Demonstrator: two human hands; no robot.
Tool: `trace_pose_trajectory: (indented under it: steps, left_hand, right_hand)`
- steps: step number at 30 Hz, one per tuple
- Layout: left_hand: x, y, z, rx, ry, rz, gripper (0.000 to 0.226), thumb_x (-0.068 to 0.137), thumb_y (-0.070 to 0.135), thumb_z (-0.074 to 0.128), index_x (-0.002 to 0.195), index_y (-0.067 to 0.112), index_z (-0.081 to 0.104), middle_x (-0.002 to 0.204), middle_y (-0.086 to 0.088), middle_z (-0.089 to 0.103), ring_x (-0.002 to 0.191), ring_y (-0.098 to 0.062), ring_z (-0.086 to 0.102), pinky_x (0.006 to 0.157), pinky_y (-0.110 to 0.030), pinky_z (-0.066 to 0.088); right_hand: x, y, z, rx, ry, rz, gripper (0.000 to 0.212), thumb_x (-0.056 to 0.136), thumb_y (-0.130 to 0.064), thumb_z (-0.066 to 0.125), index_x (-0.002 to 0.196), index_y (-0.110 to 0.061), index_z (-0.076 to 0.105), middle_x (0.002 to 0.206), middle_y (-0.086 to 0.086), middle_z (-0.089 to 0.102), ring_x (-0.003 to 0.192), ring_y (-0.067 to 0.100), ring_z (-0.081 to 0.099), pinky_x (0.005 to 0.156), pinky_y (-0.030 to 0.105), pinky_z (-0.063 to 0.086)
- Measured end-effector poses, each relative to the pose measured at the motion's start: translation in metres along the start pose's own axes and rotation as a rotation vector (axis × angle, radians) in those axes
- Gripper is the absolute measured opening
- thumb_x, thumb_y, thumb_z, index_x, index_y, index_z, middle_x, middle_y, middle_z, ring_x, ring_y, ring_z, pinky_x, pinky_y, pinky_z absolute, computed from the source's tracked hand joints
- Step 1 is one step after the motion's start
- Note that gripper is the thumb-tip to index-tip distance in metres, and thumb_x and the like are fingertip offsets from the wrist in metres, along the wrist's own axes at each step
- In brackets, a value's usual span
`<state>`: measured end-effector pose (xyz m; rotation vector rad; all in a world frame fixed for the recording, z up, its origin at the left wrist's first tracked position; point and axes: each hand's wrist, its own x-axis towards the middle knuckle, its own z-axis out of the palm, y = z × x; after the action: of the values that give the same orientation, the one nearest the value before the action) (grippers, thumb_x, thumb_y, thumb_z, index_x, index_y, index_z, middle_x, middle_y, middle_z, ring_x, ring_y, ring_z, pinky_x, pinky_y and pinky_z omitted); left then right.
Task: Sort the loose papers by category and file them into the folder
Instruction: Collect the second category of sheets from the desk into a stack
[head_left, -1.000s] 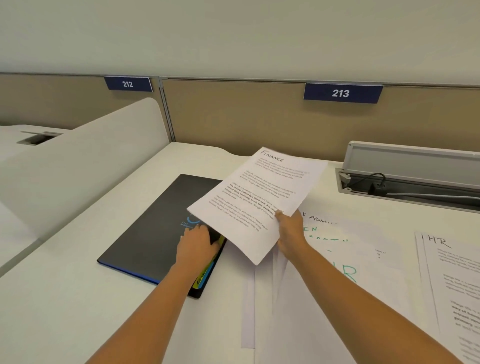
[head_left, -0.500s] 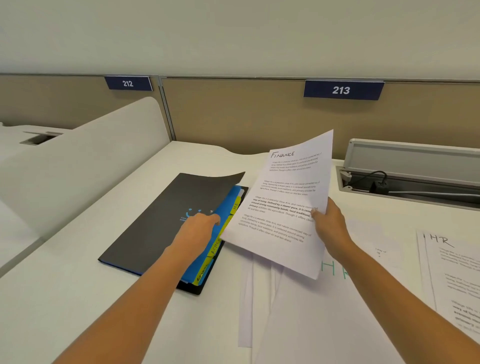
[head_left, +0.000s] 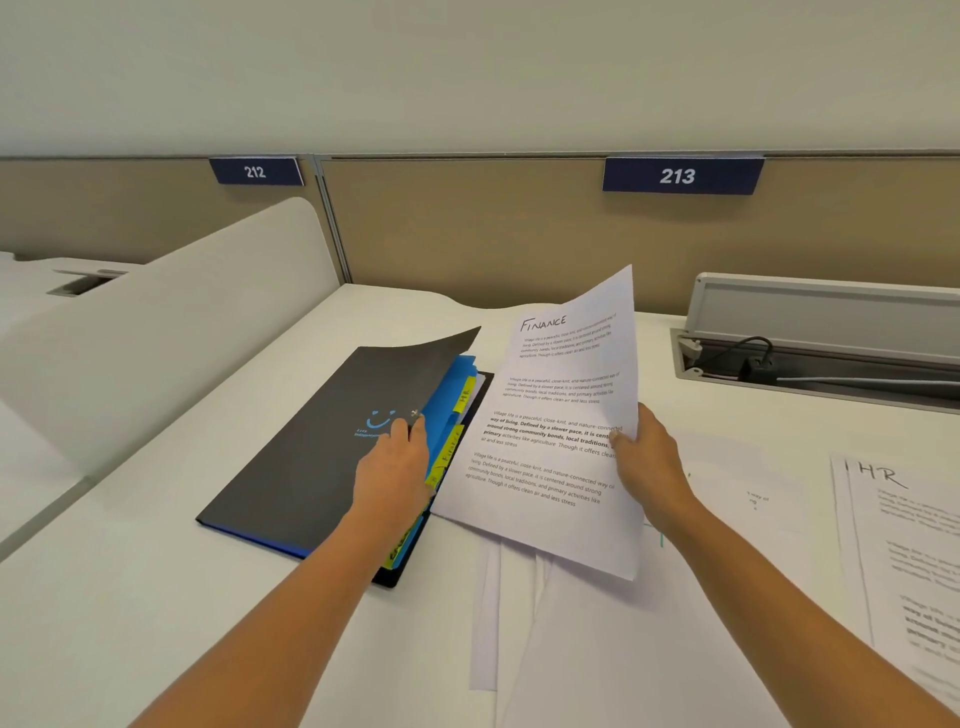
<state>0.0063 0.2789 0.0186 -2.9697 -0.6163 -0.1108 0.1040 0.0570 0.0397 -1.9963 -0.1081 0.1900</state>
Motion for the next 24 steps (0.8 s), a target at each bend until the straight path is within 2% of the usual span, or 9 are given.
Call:
trace_pose_trajectory:
  steps: [5,10,14,20,24]
  left_hand:
    - [0.001,-0.003,-0.002,-0.002,0.036,0.004,0.074,0.091,0.022,0.057,0.147,0.011,0.009,0.133,-0.005,0.038,0.103,-0.015,0.056,0.081,-0.022,0.048]
    - [0.004,-0.009,-0.010,-0.051,0.013,0.019,0.075,0.091,0.028,0.057,0.148,0.014,0.011,0.139,-0.005,0.036,0.107,-0.019,0.057,0.085,-0.024,0.048]
    - [0.005,-0.013,-0.011,-0.082,0.027,0.017,0.067,0.093,0.020,0.052,0.147,0.014,0.014,0.139,-0.005,0.038,0.109,-0.021,0.056,0.089,-0.026,0.046]
    - [0.006,-0.016,-0.015,-0.141,0.004,0.012,0.072,0.089,0.029,0.058,0.147,0.014,0.017,0.140,-0.006,0.039,0.121,-0.023,0.050,0.096,-0.031,0.043]
    - [0.006,-0.018,-0.016,-0.146,0.013,0.010,0.058,0.095,0.012,0.045,0.147,0.014,0.018,0.141,-0.007,0.040,0.124,-0.024,0.047,0.098,-0.029,0.039]
  right_hand:
    - [-0.001,0.005,-0.002,0.013,-0.002,0.016,0.037,0.098,-0.005,0.037,0.134,-0.010,0.042,0.130,0.012,0.052,0.112,0.029,0.052,0.085,0.033,0.042]
    - [0.001,0.009,-0.002,0.058,-0.008,0.045,0.037,0.097,-0.006,0.038,0.133,-0.011,0.043,0.130,0.010,0.053,0.109,0.027,0.052,0.084,0.033,0.042]
    - [0.002,0.010,-0.002,0.134,-0.021,0.087,0.037,0.097,-0.006,0.039,0.133,-0.013,0.045,0.129,0.009,0.054,0.100,0.024,0.052,0.082,0.033,0.042]
    - [0.003,0.012,-0.003,0.220,-0.044,0.134,0.038,0.095,-0.003,0.041,0.131,-0.015,0.048,0.125,0.009,0.058,0.107,0.031,0.057,0.087,0.039,0.048]
    - [0.004,0.010,-0.003,0.292,-0.047,0.156,0.038,0.095,0.000,0.042,0.129,-0.015,0.049,0.121,0.008,0.059,0.106,0.032,0.058,0.093,0.047,0.048]
